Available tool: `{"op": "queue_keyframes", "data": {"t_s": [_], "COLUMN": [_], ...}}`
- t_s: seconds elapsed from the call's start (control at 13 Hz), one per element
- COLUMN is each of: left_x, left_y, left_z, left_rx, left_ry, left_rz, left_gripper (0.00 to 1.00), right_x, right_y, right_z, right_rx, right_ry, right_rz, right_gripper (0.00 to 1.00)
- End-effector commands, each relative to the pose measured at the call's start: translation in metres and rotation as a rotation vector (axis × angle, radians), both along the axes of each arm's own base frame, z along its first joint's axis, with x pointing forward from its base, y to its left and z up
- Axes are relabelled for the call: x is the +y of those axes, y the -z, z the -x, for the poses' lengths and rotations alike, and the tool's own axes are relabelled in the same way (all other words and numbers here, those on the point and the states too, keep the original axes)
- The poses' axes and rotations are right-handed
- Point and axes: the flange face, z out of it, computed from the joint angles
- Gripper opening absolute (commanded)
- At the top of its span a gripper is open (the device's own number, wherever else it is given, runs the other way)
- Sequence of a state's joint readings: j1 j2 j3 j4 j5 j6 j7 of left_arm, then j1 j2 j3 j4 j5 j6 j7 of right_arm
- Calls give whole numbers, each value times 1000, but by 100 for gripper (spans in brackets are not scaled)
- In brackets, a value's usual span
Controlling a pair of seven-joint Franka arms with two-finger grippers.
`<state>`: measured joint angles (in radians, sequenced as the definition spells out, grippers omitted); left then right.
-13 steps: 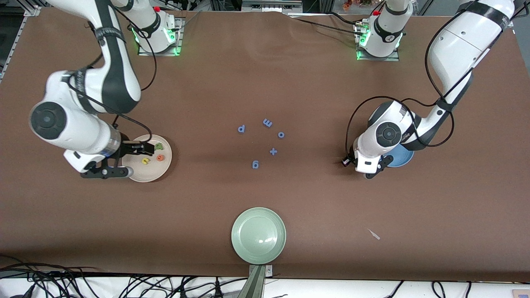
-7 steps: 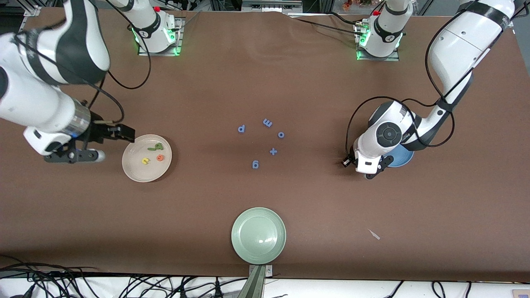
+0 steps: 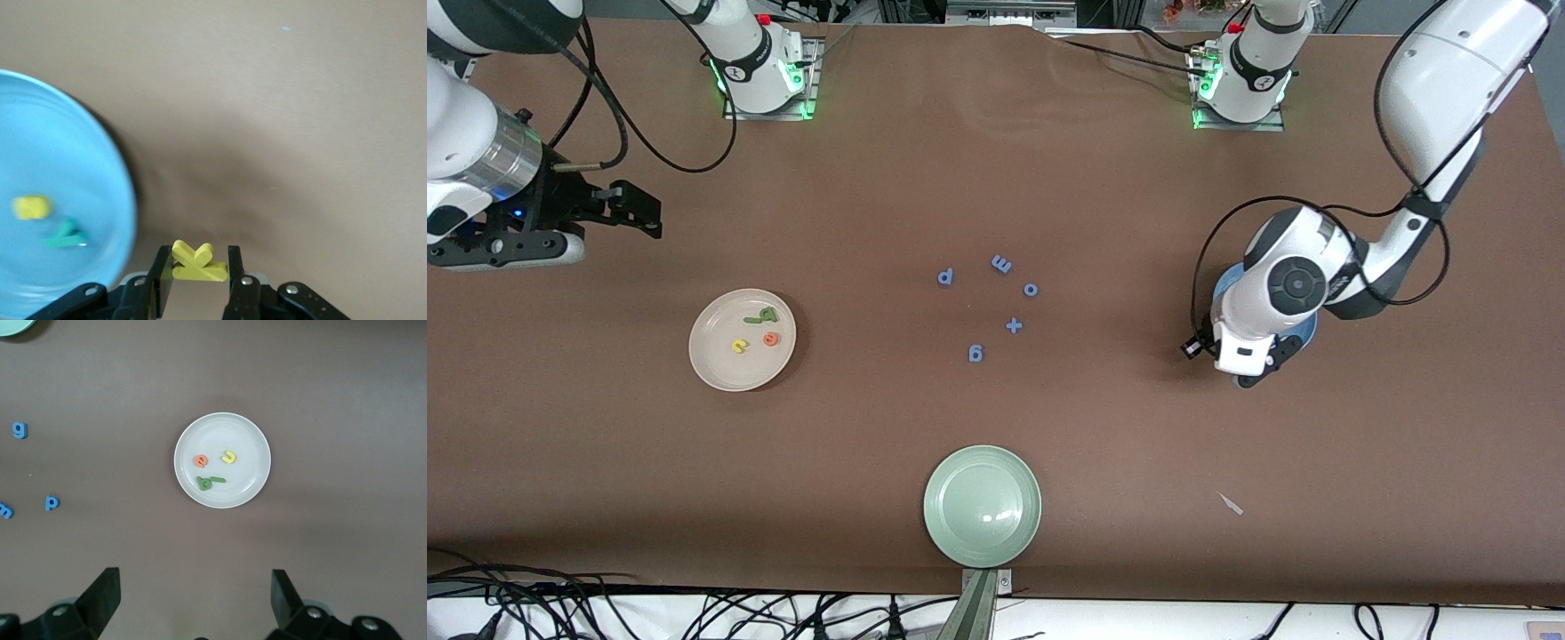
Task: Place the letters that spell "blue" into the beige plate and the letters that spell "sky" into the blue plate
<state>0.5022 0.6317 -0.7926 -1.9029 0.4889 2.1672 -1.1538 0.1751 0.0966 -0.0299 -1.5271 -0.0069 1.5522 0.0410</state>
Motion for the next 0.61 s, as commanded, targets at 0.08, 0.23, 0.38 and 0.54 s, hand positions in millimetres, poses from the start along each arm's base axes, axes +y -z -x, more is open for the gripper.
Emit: {"op": "queue_keyframes", "data": {"t_s": [0.08,0.23,0.38,0.54], "left_x": [69,106,113,129], "left_y": [-20,-22,-2,21], "left_z": [15,26,43,69], "left_rx": [87,98,84,-7], "left_ry": [119,168,213,217], "left_rz": [-6,-1,-9,-20], "left_gripper": [26,26,27,29], "right_x": [-20,-23,-21,-22], "right_y": [-8,-10,-16,-22], "right_z": [8,8,11,11], "right_rx": [-6,7,19,12], "right_ry": [15,22,22,21], "right_rz": [4,7,12,9], "right_gripper": [100,100,100,100]}}
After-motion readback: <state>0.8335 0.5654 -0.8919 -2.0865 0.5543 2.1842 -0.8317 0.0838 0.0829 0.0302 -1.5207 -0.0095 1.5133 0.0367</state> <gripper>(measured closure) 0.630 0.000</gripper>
